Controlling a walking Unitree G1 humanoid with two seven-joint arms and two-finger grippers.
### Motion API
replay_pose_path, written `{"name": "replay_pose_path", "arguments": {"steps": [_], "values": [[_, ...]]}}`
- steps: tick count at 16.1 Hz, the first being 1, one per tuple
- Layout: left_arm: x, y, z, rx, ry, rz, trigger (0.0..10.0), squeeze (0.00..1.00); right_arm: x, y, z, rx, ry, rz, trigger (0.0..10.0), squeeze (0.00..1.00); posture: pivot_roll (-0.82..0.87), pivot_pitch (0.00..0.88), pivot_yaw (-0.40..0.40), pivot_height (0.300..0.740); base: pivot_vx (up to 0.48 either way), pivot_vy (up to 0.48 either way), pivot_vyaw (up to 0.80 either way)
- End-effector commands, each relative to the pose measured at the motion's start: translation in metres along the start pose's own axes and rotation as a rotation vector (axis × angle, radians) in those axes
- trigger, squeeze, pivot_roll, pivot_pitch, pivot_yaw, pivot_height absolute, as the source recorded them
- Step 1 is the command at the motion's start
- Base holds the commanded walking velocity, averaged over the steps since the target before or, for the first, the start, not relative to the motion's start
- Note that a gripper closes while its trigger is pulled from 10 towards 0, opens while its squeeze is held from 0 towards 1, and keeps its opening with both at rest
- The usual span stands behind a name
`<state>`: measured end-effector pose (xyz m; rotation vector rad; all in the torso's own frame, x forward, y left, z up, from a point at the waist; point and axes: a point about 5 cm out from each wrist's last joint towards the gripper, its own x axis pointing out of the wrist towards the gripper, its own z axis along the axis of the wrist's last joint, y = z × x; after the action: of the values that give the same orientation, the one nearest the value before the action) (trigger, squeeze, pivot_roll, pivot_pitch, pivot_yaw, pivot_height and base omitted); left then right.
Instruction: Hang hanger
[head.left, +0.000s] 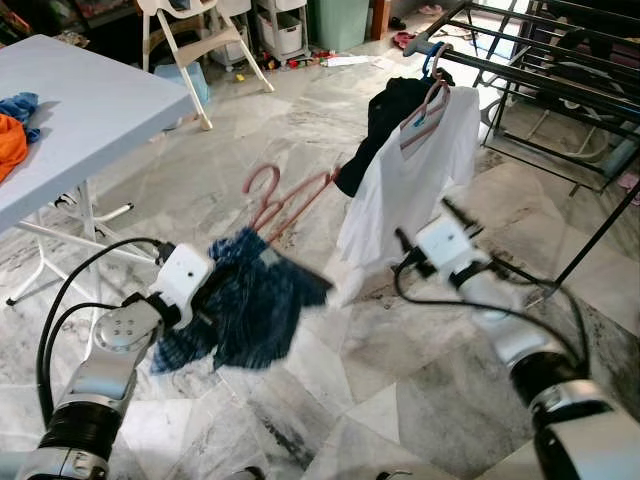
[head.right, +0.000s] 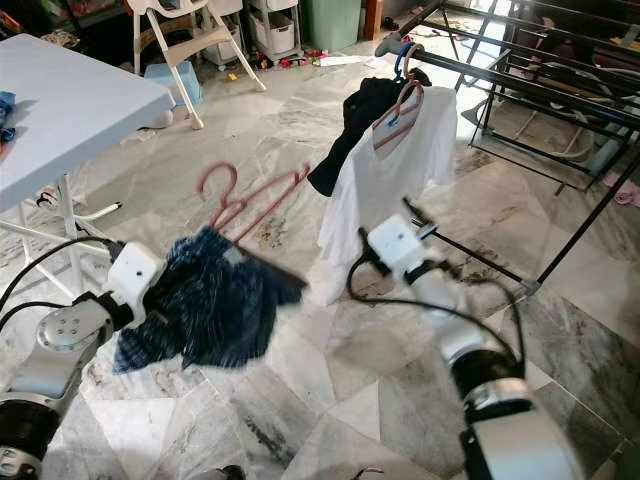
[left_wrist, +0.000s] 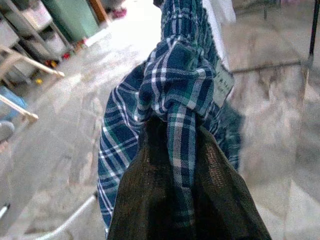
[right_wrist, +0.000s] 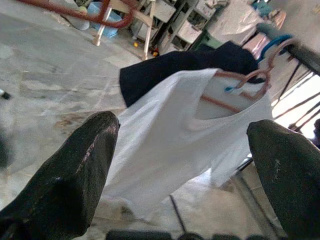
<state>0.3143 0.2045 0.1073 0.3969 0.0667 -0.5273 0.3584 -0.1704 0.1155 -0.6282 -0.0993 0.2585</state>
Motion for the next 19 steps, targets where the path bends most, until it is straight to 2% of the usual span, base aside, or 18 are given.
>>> {"name": "replay_pose_path", "arguments": {"steps": [1, 2, 3, 4, 5, 6, 7, 8, 11, 14, 17, 18, 19], "values": [[-0.001, 0.006, 0.010, -0.005, -0.050, 0.043, 0.0, 0.00, -0.002, -0.001, -0.006, 0.057, 0.040, -0.034, 10.0, 1.00, -0.04, 0.106, 0.038, 0.740, 0.000, 0.000, 0.00], [0.000, 0.006, 0.017, -0.002, -0.076, 0.057, 0.0, 0.00, -0.003, 0.004, -0.009, 0.124, 0.065, -0.049, 10.0, 1.00, -0.04, 0.106, 0.040, 0.740, 0.000, 0.000, 0.00], [0.000, 0.006, 0.021, -0.003, -0.091, 0.058, 0.0, 0.00, -0.003, 0.006, -0.010, 0.149, 0.075, -0.054, 10.0, 1.00, -0.04, 0.107, 0.040, 0.740, 0.000, 0.000, 0.00], [0.003, 0.007, 0.037, 0.000, -0.143, 0.065, 0.0, 0.00, -0.004, 0.014, -0.014, 0.239, 0.104, -0.052, 10.0, 1.00, -0.03, 0.110, 0.038, 0.740, 0.000, 0.000, 0.00], [0.006, 0.007, 0.052, -0.005, -0.190, 0.060, 0.0, 0.00, -0.005, 0.023, -0.014, 0.303, 0.111, -0.031, 10.0, 0.90, -0.02, 0.112, 0.034, 0.740, 0.000, 0.000, 0.00], [0.007, 0.004, 0.065, -0.003, -0.227, 0.037, 0.0, 0.00, -0.004, 0.034, -0.011, 0.371, 0.099, 0.008, 10.0, 0.12, -0.01, 0.115, 0.030, 0.740, 0.000, 0.000, 0.00], [0.007, 0.003, 0.072, -0.010, -0.250, 0.027, 0.0, 0.00, -0.004, 0.040, -0.007, 0.394, 0.081, 0.026, 10.0, 0.00, 0.00, 0.116, 0.026, 0.740, 0.000, 0.000, 0.00], [0.005, -0.001, 0.079, -0.023, -0.268, 0.004, 0.0, 0.00, -0.002, 0.051, 0.004, 0.412, 0.017, 0.112, 10.0, 0.00, 0.01, 0.120, 0.024, 0.740, 0.000, 0.000, 0.00], [0.000, -0.004, 0.088, -0.027, -0.282, -0.033, 0.0, 0.00, -0.001, 0.068, 0.021, 0.398, -0.078, 0.278, 10.0, 0.00, 0.03, 0.120, 0.022, 0.740, 0.000, 0.000, 0.00], [-0.008, -0.005, 0.099, -0.040, -0.290, -0.105, 0.0, 0.00, 0.004, 0.059, 0.026, 0.384, -0.102, 0.315, 10.0, 0.00, 0.03, 0.114, 0.024, 0.740, 0.000, 0.000, 0.00], [-0.010, -0.012, 0.105, -0.050, -0.296, -0.170, 0.0, 0.00, 0.003, 0.058, 0.020, 0.354, -0.072, 0.361, 10.0, 0.00, 0.03, 0.114, 0.020, 0.740, 0.000, 0.000, 0.00], [-0.010, -0.015, 0.103, -0.059, -0.292, -0.173, 0.0, 0.00, 0.002, 0.058, 0.019, 0.355, -0.072, 0.369, 0.6, 0.00, 0.03, 0.115, 0.018, 0.740, 0.000, 0.000, 0.00], [-0.011, -0.019, 0.101, -0.071, -0.284, -0.185, 0.0, 0.00, 0.001, 0.058, 0.016, 0.354, -0.057, 0.372, 0.0, 0.00, 0.02, 0.115, 0.016, 0.740, 0.000, 0.000, 0.00]]}}
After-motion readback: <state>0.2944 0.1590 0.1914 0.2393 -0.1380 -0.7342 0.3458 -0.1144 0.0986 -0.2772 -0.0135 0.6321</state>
